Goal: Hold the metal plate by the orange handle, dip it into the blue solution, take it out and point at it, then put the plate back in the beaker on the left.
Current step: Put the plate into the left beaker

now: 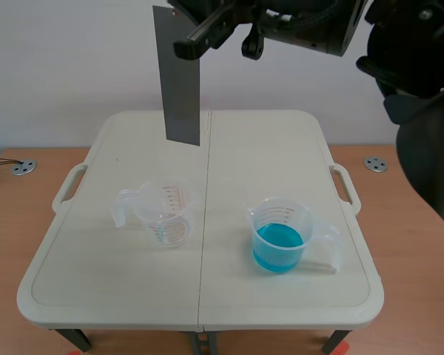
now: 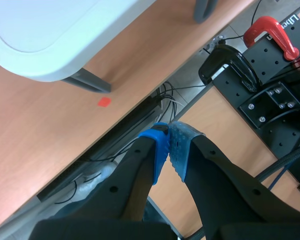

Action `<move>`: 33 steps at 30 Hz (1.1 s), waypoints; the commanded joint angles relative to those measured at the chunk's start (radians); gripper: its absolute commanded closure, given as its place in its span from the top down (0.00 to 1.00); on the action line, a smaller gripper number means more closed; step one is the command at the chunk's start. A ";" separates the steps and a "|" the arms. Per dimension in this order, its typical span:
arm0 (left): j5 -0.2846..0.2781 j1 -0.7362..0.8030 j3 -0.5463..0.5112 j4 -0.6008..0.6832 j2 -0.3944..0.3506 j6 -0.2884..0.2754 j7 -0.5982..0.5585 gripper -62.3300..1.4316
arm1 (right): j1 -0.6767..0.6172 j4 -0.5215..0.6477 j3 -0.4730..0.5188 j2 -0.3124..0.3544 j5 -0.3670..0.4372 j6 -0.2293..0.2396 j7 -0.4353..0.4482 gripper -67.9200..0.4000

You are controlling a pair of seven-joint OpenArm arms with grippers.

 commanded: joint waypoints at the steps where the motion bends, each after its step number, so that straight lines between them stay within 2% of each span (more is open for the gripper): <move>1: -0.009 0.000 0.002 0.005 0.002 0.002 -0.009 0.09 | 0.039 -0.008 -0.009 -0.002 0.008 -0.002 0.018 0.02; 6: -0.009 0.000 0.002 0.005 0.002 0.002 -0.009 0.09 | 0.088 -0.088 -0.049 -0.005 0.008 -0.003 0.038 0.02; 14: -0.009 -0.001 0.002 0.005 0.002 0.002 -0.009 0.09 | 0.140 -0.218 -0.068 -0.057 0.004 0.002 0.038 0.02; 21: -0.009 -0.001 0.002 0.005 0.002 0.002 -0.009 0.09 | 0.172 -0.304 -0.104 -0.077 0.002 0.002 0.045 0.02; 33: -0.009 -0.001 0.002 0.005 0.002 0.002 -0.010 0.09 | 0.176 -0.414 -0.117 -0.130 -0.079 0.006 0.090 0.02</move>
